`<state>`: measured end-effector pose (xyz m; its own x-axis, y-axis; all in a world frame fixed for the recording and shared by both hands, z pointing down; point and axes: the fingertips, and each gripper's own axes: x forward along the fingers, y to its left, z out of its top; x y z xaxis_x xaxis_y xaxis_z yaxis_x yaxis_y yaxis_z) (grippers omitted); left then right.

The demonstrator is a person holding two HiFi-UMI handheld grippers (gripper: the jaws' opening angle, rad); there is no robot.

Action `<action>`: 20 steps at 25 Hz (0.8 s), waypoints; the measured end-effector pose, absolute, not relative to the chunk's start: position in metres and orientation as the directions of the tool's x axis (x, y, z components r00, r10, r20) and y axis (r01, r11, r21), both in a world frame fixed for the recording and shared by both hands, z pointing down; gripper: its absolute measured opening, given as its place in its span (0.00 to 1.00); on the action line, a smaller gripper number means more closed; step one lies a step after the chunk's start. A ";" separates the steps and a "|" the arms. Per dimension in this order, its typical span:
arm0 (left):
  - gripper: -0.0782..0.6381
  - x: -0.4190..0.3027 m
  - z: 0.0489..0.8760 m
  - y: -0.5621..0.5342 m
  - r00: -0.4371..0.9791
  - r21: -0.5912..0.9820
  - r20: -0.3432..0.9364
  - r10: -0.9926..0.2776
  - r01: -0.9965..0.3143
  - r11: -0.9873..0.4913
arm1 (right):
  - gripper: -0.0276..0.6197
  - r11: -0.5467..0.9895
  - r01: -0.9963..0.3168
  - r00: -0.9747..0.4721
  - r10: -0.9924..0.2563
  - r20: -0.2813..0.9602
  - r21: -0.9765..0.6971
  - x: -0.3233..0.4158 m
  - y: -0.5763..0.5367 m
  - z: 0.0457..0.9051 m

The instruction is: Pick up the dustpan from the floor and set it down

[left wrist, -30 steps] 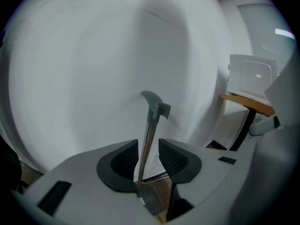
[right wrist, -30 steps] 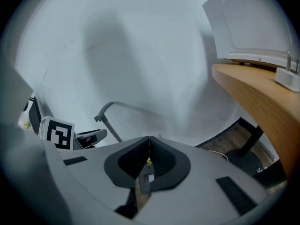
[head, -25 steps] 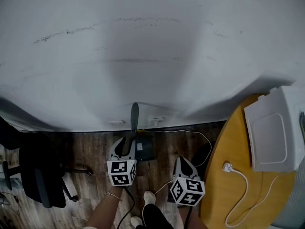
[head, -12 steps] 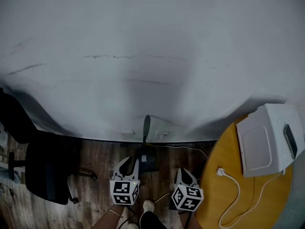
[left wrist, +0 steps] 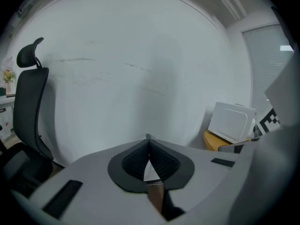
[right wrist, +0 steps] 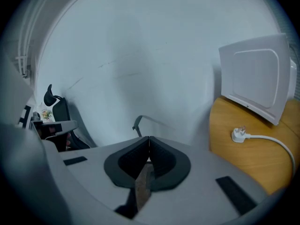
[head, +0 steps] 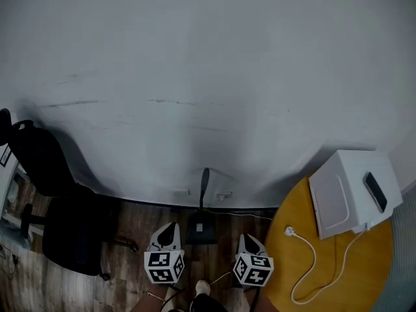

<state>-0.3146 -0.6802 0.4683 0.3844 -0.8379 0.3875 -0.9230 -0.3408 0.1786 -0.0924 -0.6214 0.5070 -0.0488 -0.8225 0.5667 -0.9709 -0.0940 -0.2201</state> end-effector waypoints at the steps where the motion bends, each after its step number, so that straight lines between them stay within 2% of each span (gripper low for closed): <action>1: 0.13 -0.317 0.461 -0.676 0.385 0.170 0.383 -0.840 -0.923 -0.345 | 0.09 -0.085 -0.973 -0.052 -0.826 0.561 -0.216 -0.093 -0.619 0.501; 8: 0.13 -0.325 0.420 -0.644 0.389 0.143 0.345 -0.854 -0.921 -0.362 | 0.09 -0.049 -0.984 -0.052 -0.843 0.535 -0.173 -0.098 -0.594 0.468; 14: 0.13 -0.337 0.403 -0.614 0.420 0.107 0.343 -0.840 -0.906 -0.409 | 0.09 -0.089 -0.981 -0.008 -0.866 0.500 -0.171 -0.114 -0.566 0.437; 20: 0.13 -0.349 0.374 -0.610 0.418 0.113 0.284 -0.863 -0.908 -0.403 | 0.09 -0.083 -0.986 0.014 -0.906 0.422 -0.146 -0.127 -0.555 0.402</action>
<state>-0.3493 -0.6099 0.3743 0.4184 -0.8626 0.2843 -0.9081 -0.4033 0.1127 -0.1267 -0.5552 0.4016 0.0140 -0.9064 0.4223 -0.9857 -0.0834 -0.1463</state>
